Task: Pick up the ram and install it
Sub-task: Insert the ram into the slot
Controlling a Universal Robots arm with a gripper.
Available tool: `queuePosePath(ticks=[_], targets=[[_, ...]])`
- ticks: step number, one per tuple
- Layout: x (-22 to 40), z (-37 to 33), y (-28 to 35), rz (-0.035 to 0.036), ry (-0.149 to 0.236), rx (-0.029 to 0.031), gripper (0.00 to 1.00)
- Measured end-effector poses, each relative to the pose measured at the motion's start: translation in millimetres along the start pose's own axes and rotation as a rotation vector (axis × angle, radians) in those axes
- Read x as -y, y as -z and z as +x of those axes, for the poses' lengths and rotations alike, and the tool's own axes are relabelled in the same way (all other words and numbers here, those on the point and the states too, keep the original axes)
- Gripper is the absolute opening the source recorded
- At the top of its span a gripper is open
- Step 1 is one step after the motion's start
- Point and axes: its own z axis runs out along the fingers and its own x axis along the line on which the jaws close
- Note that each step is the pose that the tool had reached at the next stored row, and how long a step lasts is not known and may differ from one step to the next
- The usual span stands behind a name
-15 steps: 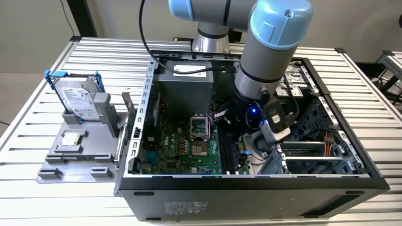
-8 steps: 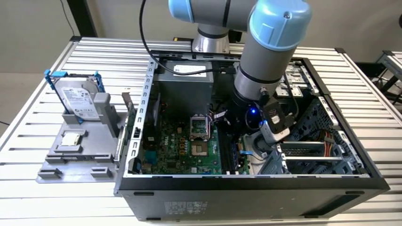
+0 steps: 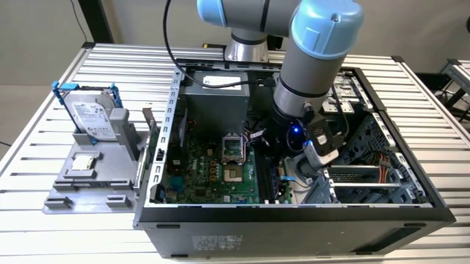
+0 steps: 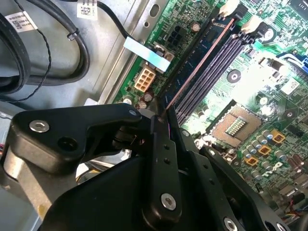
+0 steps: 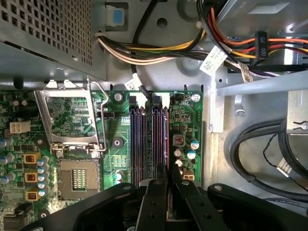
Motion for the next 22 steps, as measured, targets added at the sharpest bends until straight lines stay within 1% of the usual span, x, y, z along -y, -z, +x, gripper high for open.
queuePosePath(ticks=[1, 2, 4, 5, 6, 7, 11, 14, 16, 17, 22], targets=[[-0.6, -0.2, -1.9, -0.0049, 0.0, 0.0012, 1.0], [-0.5, -0.1, -2.3, -0.0042, 0.0, 0.0011, 1.0], [0.0, 0.0, -1.0, 0.0001, 0.0, -0.0001, 1.0], [0.1, 0.1, 1.7, -0.0003, 0.0, 0.0, 1.0], [-0.1, 0.1, 6.5, 0.0005, 0.0, -0.0003, 1.0], [-0.2, 0.1, 11.0, -0.0005, 0.0, 0.0001, 1.0], [-0.4, 0.4, 29.3, -0.0003, 0.0, 0.0, 1.0], [-0.7, 0.5, 41.9, -0.0002, 0.0, 0.0, 1.0], [-0.8, 0.5, 42.4, -0.0005, 0.0, 0.0001, 1.0], [-0.8, 0.5, 42.4, -0.0004, 0.0, 0.0001, 0.0], [-0.8, 0.5, 42.5, -0.0004, 0.0, 0.0001, 0.0]])
